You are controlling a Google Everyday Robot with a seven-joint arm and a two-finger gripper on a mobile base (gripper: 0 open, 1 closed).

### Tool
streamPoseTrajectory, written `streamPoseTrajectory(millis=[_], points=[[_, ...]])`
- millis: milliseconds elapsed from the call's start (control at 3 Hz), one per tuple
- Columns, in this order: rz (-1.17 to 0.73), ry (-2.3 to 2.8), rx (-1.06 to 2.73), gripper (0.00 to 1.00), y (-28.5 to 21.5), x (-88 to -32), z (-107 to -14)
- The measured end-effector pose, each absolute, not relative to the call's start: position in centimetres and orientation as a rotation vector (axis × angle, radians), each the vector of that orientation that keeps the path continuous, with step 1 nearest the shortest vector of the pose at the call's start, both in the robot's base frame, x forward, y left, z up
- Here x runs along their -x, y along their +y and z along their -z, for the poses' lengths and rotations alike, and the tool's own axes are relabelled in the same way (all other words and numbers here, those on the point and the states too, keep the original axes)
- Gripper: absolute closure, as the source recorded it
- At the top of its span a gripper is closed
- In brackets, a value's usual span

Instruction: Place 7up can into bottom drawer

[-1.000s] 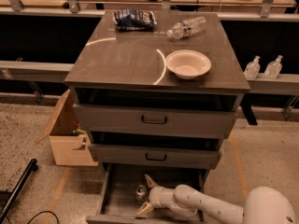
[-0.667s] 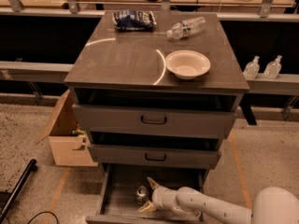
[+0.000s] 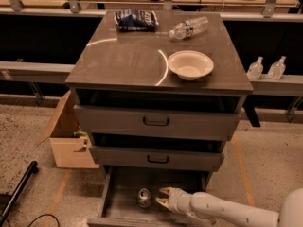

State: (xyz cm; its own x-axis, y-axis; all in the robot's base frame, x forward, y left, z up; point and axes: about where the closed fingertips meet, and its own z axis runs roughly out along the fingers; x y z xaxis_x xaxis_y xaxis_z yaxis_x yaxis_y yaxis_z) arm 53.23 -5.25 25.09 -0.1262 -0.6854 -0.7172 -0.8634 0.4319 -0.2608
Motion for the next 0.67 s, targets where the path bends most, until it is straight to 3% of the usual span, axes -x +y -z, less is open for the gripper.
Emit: streamPoseTrajectory(millis=[333, 667], points=[[-0.202, 1.937, 1.376, 0.87, -8.6, -52.8, -26.8], [-0.173, 1.944, 1.398, 1.00, -9.8, -53.0, -27.2]])
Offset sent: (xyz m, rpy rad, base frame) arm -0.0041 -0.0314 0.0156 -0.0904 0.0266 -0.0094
